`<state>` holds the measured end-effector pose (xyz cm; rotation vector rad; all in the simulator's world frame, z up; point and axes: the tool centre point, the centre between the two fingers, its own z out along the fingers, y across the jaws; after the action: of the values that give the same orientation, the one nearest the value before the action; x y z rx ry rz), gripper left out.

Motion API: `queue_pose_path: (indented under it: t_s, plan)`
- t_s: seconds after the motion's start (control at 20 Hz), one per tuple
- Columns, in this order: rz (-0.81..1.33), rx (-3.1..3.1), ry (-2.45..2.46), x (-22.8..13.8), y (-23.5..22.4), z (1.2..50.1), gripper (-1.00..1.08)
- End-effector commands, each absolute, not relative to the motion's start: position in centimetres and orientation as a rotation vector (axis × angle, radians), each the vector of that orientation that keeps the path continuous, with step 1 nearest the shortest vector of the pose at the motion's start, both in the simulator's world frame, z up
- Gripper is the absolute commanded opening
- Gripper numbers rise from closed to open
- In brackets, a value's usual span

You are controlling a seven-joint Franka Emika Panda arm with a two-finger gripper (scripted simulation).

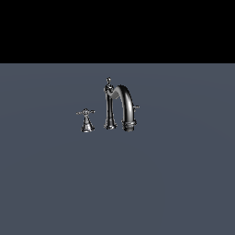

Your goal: Turn on the faucet by rotating a designated handle.

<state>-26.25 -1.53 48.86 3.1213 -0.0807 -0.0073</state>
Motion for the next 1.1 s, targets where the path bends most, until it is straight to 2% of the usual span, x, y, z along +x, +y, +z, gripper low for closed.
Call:
queue_pose_path:
  t_s: [0.0, 0.05, 0.1, 0.2, 0.25, 0.3, 0.35, 0.4, 0.45, 0.5, 0.55, 0.6, 0.65, 0.7, 0.8, 0.9, 0.95, 1.0, 1.05]
  plan:
    - [-0.044, 3.118, -0.082, -26.2, -1.1, 48.7, -0.45]
    - [-0.044, 3.133, -0.087, -26.8, -1.7, 48.2, -0.24]
    - [-0.179, 3.117, -0.163, -27.7, -3.0, 45.1, -0.22]
    - [-0.212, 3.137, -0.134, -27.9, -2.5, 44.8, -0.21]
    - [-0.233, 3.13, -0.144, -27.4, -3.3, 43.9, -0.12]
    - [-0.264, 3.156, -0.08, -26.8, -2.2, 42.5, -0.12]
    - [-0.31, 3.178, -0.124, -26.9, -3.3, 41.1, -0.11]
    - [-0.3, 3.179, -0.112, -26.3, -2.6, 40.5, -0.17]
    - [-0.321, 3.2, -0.262, -26.0, -4.5, 39.2, -0.37]
    - [-0.298, 3.195, -0.274, -25.0, -3.3, 39.4, -0.52]
    - [-0.282, 3.196, -0.298, -24.1, -3.9, 39.0, -0.79]
    - [-0.289, 3.16, -0.279, -23.1, -4.1, 38.0, -0.69]
    - [-0.323, 3.182, -0.375, -23.0, -5.6, 36.2, -0.75]
    - [-0.359, 3.174, -0.381, -22.5, -5.1, 34.7, -0.67]
    - [-0.369, 3.153, -0.443, -21.5, -5.8, 32.1, -0.79]
    - [-0.296, 3.177, -0.602, -18.5, -6.1, 32.1, -0.77]
    - [-0.293, 3.195, -0.58, -17.2, -4.4, 31.2, -0.76]
    - [-0.289, 3.154, -0.526, -16.9, -6.1, 29.9, -0.75]
    - [-0.239, 3.138, -0.44, -15.1, -5.9, 29.8, -0.79]
